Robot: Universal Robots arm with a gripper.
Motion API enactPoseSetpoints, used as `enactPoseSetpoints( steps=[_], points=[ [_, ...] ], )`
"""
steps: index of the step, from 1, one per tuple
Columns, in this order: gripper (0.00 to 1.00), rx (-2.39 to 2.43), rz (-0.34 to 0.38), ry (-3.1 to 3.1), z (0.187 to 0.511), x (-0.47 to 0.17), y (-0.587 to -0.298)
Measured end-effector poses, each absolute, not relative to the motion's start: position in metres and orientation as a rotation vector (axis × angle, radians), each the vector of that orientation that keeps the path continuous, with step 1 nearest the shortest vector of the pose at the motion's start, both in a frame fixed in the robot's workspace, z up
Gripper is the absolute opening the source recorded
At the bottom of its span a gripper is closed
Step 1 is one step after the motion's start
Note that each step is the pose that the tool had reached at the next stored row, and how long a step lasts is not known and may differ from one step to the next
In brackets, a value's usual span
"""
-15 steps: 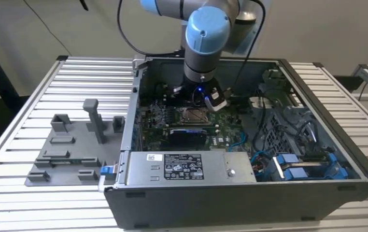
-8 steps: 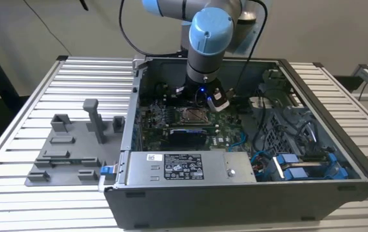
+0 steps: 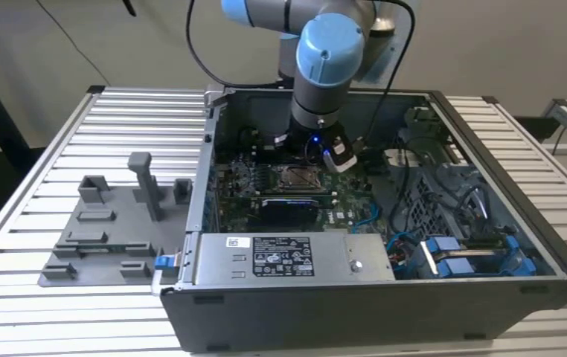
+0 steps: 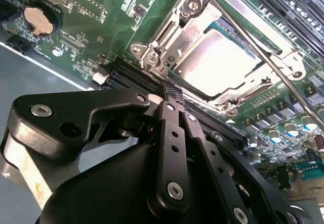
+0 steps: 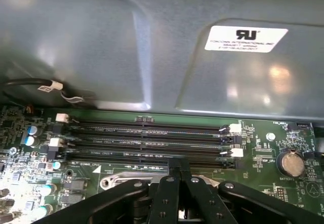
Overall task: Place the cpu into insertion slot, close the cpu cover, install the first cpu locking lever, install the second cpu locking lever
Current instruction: 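Install the first cpu locking lever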
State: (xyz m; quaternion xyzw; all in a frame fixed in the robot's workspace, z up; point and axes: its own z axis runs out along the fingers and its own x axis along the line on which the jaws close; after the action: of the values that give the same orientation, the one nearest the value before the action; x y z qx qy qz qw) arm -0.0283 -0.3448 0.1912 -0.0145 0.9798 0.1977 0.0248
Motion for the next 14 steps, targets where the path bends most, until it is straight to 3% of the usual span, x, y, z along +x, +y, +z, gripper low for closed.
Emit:
enactPoseSetpoints(
  steps=[14],
  points=[
    [0.11, -0.046, 0.611, 3.029, 0.1879, -0.0252, -0.3446]
  ],
)
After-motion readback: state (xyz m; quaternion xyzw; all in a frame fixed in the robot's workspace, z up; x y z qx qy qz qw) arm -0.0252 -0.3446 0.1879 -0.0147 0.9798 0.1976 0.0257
